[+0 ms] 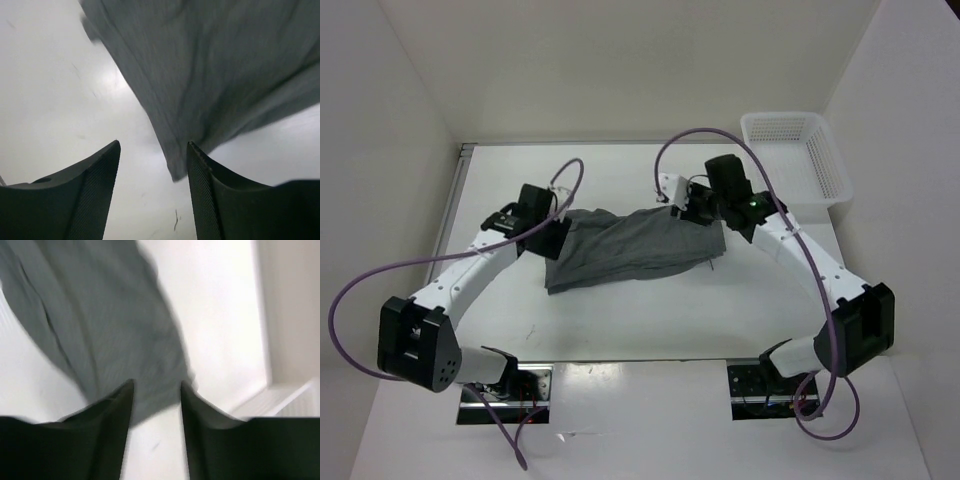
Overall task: Fold and stack the shorts
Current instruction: Fold the shorts
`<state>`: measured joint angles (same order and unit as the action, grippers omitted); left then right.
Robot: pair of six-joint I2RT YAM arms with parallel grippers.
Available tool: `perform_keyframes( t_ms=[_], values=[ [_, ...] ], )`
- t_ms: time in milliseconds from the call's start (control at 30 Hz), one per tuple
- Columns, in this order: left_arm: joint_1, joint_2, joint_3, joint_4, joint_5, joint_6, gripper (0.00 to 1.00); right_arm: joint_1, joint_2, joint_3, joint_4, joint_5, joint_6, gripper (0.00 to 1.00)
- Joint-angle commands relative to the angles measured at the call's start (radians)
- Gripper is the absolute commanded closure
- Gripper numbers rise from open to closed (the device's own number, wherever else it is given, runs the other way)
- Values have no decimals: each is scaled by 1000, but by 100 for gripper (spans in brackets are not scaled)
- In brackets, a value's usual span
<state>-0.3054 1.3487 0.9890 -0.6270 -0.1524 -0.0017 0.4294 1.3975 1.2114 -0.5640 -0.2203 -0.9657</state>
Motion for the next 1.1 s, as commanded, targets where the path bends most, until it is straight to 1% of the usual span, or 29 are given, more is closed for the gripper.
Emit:
perform_keyframes(
  t_ms=[0,33,67,100,167,200,267,300,333,433,533,600,667,733,767,900,1000,1067],
  values=[
    [31,-14,86,80,71,2,36,126,56,39,82,-105,192,63],
    [31,9,86,98,57,2,36,159,84,39,108,-85,193,70],
    [31,59,86,113,45,2,36,219,145,39,130,-58,193,75],
    [40,84,71,156,33,2,36,244,174,39,166,-57,183,82],
    [61,148,62,193,24,2,36,284,228,57,205,-47,183,86],
    [71,167,62,216,24,2,36,284,280,72,220,-59,202,88],
    [98,223,98,249,37,2,35,284,360,129,248,-70,229,89],
    [98,245,143,250,46,2,35,284,386,148,248,-80,229,89],
    [113,266,169,250,47,2,35,284,408,177,257,-80,229,92],
    [147,383,267,274,59,2,33,284,468,207,257,-105,240,92],
    [190,461,344,274,73,2,33,302,482,195,257,-116,249,93],
    [221,483,376,250,129,2,33,322,492,185,257,-128,249,93],
    [233,492,387,240,184,2,33,331,492,172,248,-128,249,93],
    [233,509,387,217,211,2,33,332,512,145,239,-128,240,93],
    [244,521,399,217,220,2,32,342,512,122,239,-128,225,93],
    [253,610,428,207,232,2,32,362,534,61,239,-105,145,95],
    [253,610,428,225,281,2,31,384,534,27,199,-94,98,97],
    [253,610,428,225,318,2,31,393,520,1,173,-103,97,98]
  ],
)
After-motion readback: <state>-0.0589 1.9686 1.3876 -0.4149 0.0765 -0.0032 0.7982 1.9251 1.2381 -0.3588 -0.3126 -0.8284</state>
